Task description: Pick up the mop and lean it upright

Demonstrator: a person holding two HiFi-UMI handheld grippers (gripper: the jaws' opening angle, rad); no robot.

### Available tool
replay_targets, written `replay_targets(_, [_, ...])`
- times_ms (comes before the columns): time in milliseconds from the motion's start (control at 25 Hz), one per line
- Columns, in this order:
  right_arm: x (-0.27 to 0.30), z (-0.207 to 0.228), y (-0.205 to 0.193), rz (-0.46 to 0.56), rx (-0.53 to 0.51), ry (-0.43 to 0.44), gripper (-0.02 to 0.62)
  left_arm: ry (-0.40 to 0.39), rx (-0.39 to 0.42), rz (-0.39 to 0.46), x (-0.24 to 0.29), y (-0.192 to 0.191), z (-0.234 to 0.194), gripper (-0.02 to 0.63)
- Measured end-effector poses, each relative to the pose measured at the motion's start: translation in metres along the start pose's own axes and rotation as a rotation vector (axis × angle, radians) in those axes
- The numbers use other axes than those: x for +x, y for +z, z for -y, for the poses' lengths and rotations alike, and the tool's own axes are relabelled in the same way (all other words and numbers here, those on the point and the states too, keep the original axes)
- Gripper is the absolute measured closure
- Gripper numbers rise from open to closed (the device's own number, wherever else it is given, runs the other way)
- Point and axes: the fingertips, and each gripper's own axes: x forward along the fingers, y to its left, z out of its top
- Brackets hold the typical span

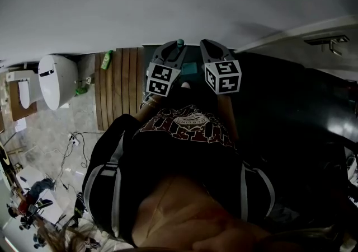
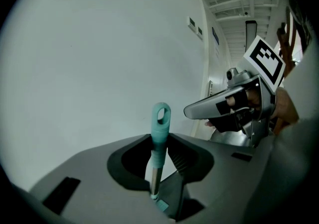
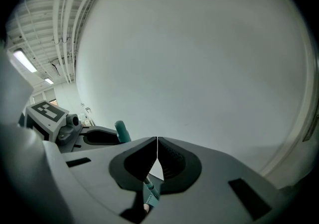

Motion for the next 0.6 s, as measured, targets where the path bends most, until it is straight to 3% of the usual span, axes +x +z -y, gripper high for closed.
replay_targets(600, [0.011, 0.014, 0.008, -0.009, 0.011, -0.02, 0.575, -0.013, -0.002, -0.001, 0.029, 0.012, -0.02, 0.46])
